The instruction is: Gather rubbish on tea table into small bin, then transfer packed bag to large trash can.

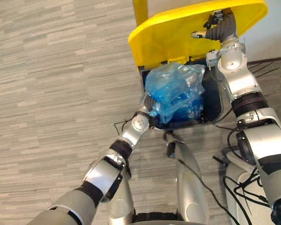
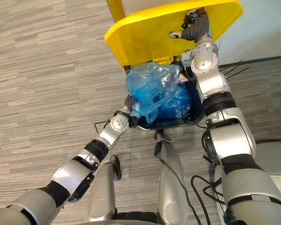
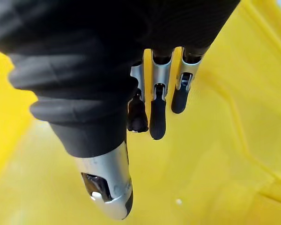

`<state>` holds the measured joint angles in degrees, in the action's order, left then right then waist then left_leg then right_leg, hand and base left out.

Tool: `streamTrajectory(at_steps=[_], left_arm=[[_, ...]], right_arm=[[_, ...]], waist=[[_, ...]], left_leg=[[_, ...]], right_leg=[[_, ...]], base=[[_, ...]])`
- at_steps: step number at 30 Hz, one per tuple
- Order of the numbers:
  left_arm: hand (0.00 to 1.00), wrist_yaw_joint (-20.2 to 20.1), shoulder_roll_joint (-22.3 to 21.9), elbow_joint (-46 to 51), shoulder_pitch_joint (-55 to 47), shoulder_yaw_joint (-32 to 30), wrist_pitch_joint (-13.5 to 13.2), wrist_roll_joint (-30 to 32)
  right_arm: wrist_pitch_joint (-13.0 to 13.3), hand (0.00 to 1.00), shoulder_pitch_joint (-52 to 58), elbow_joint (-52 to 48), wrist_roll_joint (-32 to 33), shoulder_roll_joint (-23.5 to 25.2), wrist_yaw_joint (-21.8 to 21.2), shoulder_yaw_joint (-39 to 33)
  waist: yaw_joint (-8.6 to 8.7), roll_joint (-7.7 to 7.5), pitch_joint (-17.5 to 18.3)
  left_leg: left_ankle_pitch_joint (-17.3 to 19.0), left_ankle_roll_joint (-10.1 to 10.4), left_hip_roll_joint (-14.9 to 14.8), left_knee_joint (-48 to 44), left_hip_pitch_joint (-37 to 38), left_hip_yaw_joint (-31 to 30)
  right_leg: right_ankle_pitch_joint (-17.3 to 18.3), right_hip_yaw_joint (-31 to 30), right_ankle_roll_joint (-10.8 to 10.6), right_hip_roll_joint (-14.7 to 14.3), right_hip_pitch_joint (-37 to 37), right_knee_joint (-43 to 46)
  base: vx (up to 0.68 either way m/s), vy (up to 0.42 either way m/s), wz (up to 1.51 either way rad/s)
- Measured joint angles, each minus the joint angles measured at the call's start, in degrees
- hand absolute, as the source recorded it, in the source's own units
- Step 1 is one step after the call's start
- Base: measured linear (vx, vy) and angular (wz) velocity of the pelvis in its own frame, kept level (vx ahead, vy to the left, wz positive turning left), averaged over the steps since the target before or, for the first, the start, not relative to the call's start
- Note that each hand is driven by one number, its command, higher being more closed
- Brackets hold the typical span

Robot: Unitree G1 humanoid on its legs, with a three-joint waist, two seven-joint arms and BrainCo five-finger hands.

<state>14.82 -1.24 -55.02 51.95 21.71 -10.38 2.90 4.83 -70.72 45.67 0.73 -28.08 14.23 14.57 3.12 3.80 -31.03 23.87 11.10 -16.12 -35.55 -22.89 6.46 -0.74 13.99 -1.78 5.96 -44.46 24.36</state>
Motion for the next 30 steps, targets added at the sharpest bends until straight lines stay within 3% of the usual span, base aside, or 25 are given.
streamTrajectory(at_steps=[8, 12, 19, 21, 27, 30], left_arm=[[0.0, -2.3, -3.6, -1.89, -2.21, -7.14, 2.45, 0.04], [0.0, -2.32, -4.77, 1.65, -4.34, -8.57, 2.39, 0.25], [0.0, -2.18, -3.85, 2.71, -8.84, -8.59, 2.44, 1.85], [0.0, -2.17, -1.77, 2.74, -10.99, -8.09, 2.39, 1.65], [0.0, -2.16, 4.9, 8.41, -21.31, -6.48, 1.76, -1.2], [0.0, -2.34, 8.97, 12.92, -31.12, -9.03, 0.5, -2.68]], right_arm=[[0.97, 0.0, 0.55, -13.64, 2.03, 5.45, 0.52, 1.84], [1.44, 0.0, 2.69, -18.63, 1.83, 8.28, 0.5, 2.41], [1.55, 0.0, 11.29, -19.49, 0.75, 10.31, -0.41, 4.5], [1.55, 0.0, 15.72, -18.74, -0.7, 10.38, -0.87, 4.48], [1.56, 0.0, 30.59, -18.23, -3.05, 10.1, -1.94, -0.09], [1.73, 0.0, 44.01, -20.69, -3.65, 11.8, -2.27, -4.49]], waist=[[0.87, -0.3, -0.25], [0.73, -0.66, -0.16], [0.15, -2.93, 0.37], [-0.52, -4.75, 1.42], [-1.44, -5.42, 1.8], [-2.33, -6.74, 2.67]], left_leg=[[1.87, 1.56, -4.0, -3.0, -3.59, 4.47], [1.87, 1.57, -3.91, -2.92, -2.45, 5.35], [1.08, 2.02, -3.81, -1.92, 1.83, 4.15], [0.7, 1.56, -2.88, -1.0, 3.98, 3.45], [0.87, 1.0, -2.09, -2.27, 10.15, 0.7], [1.36, -1.17, 1.4, -1.92, 13.77, 2.24]], right_leg=[[-0.67, -1.25, 0.62, -3.36, -5.64, 0.99], [-0.1, -1.86, 0.24, -2.91, -5.46, 2.07], [0.09, 0.09, 0.57, -1.44, 0.45, 1.84], [0.53, 0.42, -0.05, -0.5, 2.99, 1.64], [0.77, 2.45, -0.09, 1.01, 12.04, 1.19], [-2.97, 0.46, -1.54, 2.32, 16.08, -3.15]], base=[[0.04, -0.028, -0.28], [0.01, -0.015, -0.02], [-0.02, -0.011, 0.19], [-0.03, 0.016, 0.23], [-0.01, 0.069, 0.24], [-0.11, 0.2, -0.17]])
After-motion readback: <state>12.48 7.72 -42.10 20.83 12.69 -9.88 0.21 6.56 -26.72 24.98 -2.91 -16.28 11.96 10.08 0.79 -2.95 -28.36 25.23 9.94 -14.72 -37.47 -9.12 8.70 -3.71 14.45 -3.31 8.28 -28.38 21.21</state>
